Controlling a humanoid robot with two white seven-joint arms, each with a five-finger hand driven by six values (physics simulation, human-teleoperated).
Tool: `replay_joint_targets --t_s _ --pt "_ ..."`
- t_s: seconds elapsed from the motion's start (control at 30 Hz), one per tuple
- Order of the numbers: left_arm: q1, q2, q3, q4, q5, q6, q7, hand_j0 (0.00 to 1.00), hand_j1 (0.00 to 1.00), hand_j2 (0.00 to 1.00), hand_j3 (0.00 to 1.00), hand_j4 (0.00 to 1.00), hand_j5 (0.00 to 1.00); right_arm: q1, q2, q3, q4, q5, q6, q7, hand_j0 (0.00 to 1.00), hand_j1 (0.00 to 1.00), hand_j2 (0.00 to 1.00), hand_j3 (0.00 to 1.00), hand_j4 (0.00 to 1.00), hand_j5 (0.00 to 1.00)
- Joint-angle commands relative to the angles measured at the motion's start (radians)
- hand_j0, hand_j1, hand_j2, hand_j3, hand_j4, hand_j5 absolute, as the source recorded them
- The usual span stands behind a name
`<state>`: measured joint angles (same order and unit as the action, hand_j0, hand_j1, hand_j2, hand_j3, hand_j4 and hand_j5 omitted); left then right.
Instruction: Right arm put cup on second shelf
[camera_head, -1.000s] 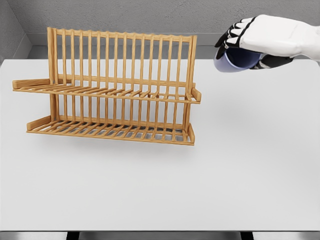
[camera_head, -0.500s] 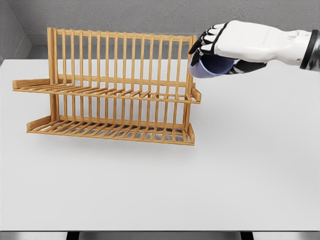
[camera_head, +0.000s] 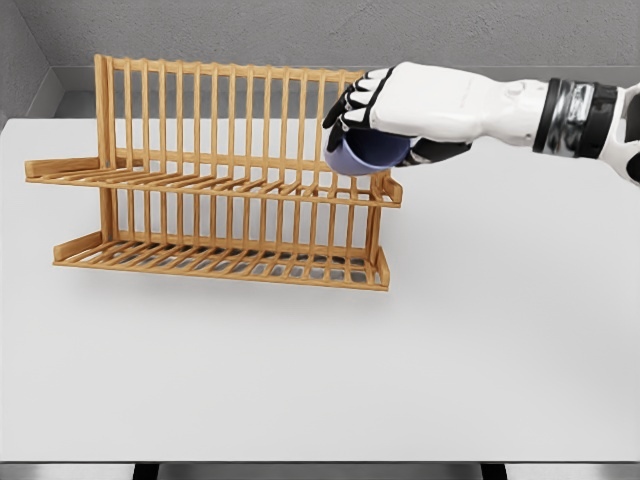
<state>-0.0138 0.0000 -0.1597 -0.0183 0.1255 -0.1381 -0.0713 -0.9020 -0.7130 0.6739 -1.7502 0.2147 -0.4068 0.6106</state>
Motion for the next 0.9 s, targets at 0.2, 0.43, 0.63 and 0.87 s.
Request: replay_joint_targets --t_s 0.2,0.43,0.63,0.87 --pt "0.000 0.000 0.000 0.000 0.000 0.000 0.001 1.00 1.00 1.00 1.00 1.00 1.00 0.018 0.032 0.039 0.000 0.014 0.003 0.000 0.62 0.62 0.62 0.62 0.62 0.62" --pt "0.000 0.000 0.000 0.000 0.000 0.000 -0.001 1.00 1.00 1.00 1.00 1.00 1.00 0.020 0.035 0.056 0.006 0.025 0.005 0.000 0.65 0.65 0.65 0.65 0.65 0.65" --pt "0.000 0.000 0.000 0.000 0.000 0.000 -0.001 1.00 1.00 1.00 1.00 1.00 1.00 0.020 0.044 0.062 0.000 0.025 0.045 0.000 1.00 1.00 1.00 1.00 1.00 1.00" --pt "0.000 0.000 0.000 0.000 0.000 0.000 -0.001 1.00 1.00 1.00 1.00 1.00 1.00 0.008 0.040 0.027 -0.003 0.023 0.039 0.000 1.00 1.00 1.00 1.00 1.00 1.00"
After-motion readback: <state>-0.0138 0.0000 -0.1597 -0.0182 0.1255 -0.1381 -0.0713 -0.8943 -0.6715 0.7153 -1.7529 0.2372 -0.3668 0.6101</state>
